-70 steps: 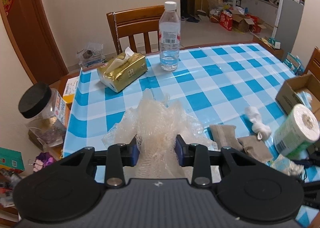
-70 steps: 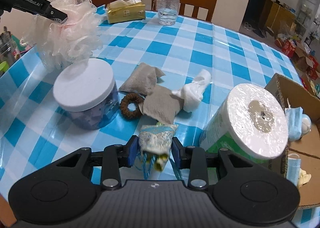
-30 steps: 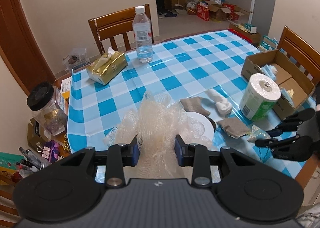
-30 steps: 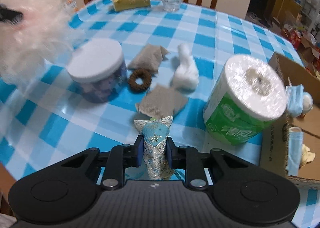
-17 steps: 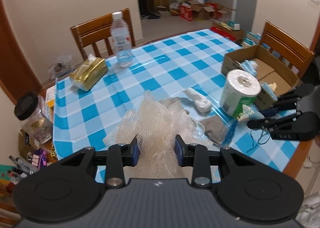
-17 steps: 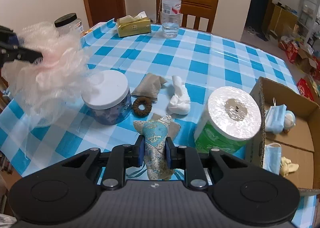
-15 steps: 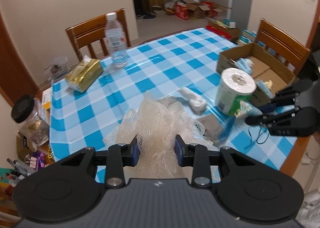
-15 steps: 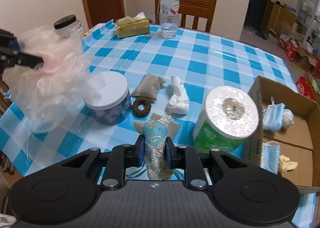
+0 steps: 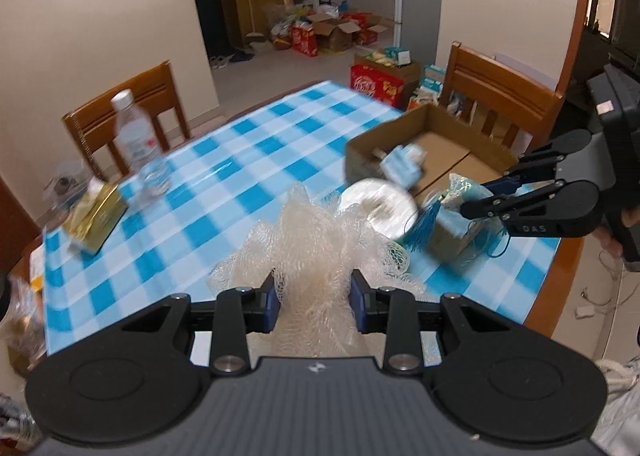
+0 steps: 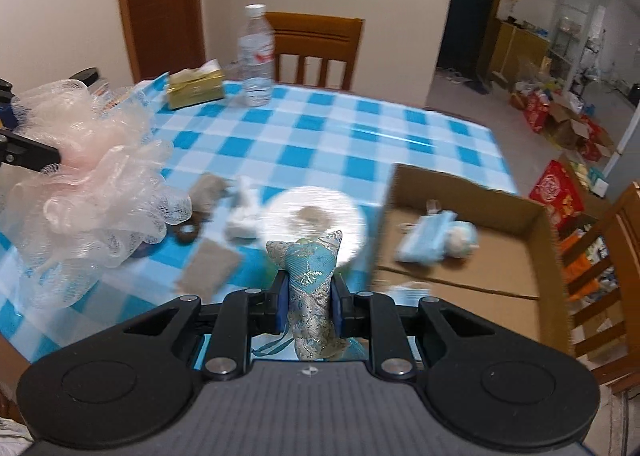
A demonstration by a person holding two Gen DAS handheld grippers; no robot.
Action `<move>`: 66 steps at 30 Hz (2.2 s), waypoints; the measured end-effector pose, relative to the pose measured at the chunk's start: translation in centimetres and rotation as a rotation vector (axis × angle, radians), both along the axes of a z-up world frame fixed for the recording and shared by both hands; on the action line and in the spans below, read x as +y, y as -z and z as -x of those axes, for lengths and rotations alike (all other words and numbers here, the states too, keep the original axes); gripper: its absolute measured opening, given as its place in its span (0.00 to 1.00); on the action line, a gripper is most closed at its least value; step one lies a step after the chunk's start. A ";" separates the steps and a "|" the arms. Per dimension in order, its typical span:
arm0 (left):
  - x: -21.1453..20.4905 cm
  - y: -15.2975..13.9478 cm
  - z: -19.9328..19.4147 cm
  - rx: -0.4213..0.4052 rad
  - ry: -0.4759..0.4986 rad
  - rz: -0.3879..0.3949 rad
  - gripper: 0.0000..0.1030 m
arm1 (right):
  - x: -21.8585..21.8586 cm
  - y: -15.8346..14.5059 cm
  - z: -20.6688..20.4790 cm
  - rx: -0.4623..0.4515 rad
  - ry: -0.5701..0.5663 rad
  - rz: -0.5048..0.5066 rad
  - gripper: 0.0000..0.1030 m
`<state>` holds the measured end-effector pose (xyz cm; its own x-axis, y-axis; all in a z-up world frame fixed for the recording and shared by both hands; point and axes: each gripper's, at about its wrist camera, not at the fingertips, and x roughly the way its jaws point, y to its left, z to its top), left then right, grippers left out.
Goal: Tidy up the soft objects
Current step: 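Carry the pouf toward the box while the right tool drops the blue sachet into it, then open the left tool to drop the mesh pouf into the box, then move both open tools away from the box back over the table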
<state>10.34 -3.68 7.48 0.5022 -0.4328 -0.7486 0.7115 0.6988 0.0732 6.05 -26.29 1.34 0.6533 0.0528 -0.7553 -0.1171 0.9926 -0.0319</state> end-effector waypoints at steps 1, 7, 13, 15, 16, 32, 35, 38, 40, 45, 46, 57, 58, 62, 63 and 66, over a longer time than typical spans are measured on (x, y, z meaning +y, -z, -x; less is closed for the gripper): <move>-1.2 -0.2 0.1 -0.001 0.003 0.006 0.32 | -1.3 -0.1 0.0 -0.002 0.007 0.000 0.24; -9.0 -0.7 0.7 -0.010 0.027 0.040 0.32 | -9.1 -0.2 0.2 -0.012 0.025 0.020 0.24; -15.7 -0.3 0.8 -0.011 0.030 0.055 0.32 | -15.4 0.4 -0.6 -0.023 0.037 0.033 0.26; -17.5 0.0 0.6 -0.005 0.020 0.055 0.32 | -16.9 0.8 -1.1 -0.025 0.034 0.026 0.36; -18.2 0.1 0.5 -0.004 0.018 0.054 0.32 | -17.5 1.2 -1.2 -0.033 0.033 0.019 0.50; -28.7 1.0 -3.1 -0.009 0.036 0.056 0.32 | -21.3 4.3 0.7 -0.008 0.043 -0.093 1.00; -30.9 1.4 -4.2 -0.011 0.054 0.059 0.32 | -21.9 4.3 1.4 -0.018 0.060 -0.105 1.00; -33.4 1.9 -5.2 -0.013 0.068 0.065 0.32 | -22.7 4.1 2.0 -0.027 0.078 -0.122 1.00; -34.8 2.2 -5.7 -0.020 0.070 0.067 0.40 | -23.2 4.0 2.3 -0.035 0.093 -0.125 1.00; -37.6 3.9 -7.2 -0.047 0.053 0.076 0.78 | -24.0 4.1 2.7 -0.041 0.132 -0.129 1.00; -38.0 4.3 -7.3 -0.056 0.051 0.068 0.82 | -24.1 4.2 2.7 -0.038 0.137 -0.133 1.00; -36.3 4.7 -5.7 -0.053 0.008 0.047 0.97 | -24.2 4.9 2.9 -0.017 0.163 -0.112 1.00; -35.9 4.6 -5.5 -0.057 -0.003 0.044 0.97 | -24.1 5.0 2.7 -0.007 0.166 -0.110 1.00; -34.0 4.3 -4.7 -0.062 -0.043 0.042 0.97 | -23.6 5.0 2.2 0.021 0.174 -0.102 1.00; -33.6 4.4 -4.5 -0.058 -0.052 0.040 0.97 | -23.5 5.1 2.2 0.029 0.175 -0.101 1.00; -32.2 4.5 -3.8 -0.064 -0.074 0.028 0.97 | -23.0 5.2 2.0 0.041 0.172 -0.099 1.00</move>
<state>14.16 -35.92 2.99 0.5799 -0.4135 -0.7020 0.6524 0.7517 0.0962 4.09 -49.25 -3.81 0.6279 0.0184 -0.7780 0.0550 0.9962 0.0680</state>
